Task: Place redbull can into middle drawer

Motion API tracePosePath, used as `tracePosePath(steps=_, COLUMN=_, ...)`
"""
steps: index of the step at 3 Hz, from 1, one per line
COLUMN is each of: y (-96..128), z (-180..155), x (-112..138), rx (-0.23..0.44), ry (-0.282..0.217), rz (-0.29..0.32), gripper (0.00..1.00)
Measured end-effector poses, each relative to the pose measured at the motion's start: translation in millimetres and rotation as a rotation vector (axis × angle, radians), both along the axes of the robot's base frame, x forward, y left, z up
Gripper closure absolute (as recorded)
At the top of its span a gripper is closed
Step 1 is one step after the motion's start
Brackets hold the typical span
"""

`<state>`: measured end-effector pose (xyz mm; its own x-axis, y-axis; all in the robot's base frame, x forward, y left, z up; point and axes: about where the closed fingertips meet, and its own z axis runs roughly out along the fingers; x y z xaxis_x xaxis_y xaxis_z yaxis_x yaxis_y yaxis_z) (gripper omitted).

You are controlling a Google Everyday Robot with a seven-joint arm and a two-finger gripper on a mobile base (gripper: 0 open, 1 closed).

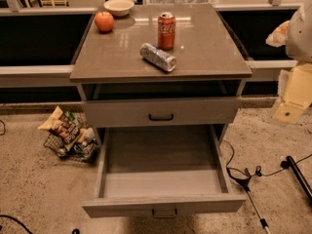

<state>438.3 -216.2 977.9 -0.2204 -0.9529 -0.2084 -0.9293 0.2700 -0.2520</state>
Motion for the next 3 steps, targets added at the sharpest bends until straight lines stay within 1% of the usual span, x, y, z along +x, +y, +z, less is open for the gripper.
tracePosePath(steps=1, y=0.0, z=0.0, x=0.0, rx=0.000, ry=0.000, rz=0.000, gripper=0.00)
tracePosePath(steps=3, y=18.0, z=-16.8, x=98.3, rx=0.271, ry=-0.001, rz=-0.064, gripper=0.00)
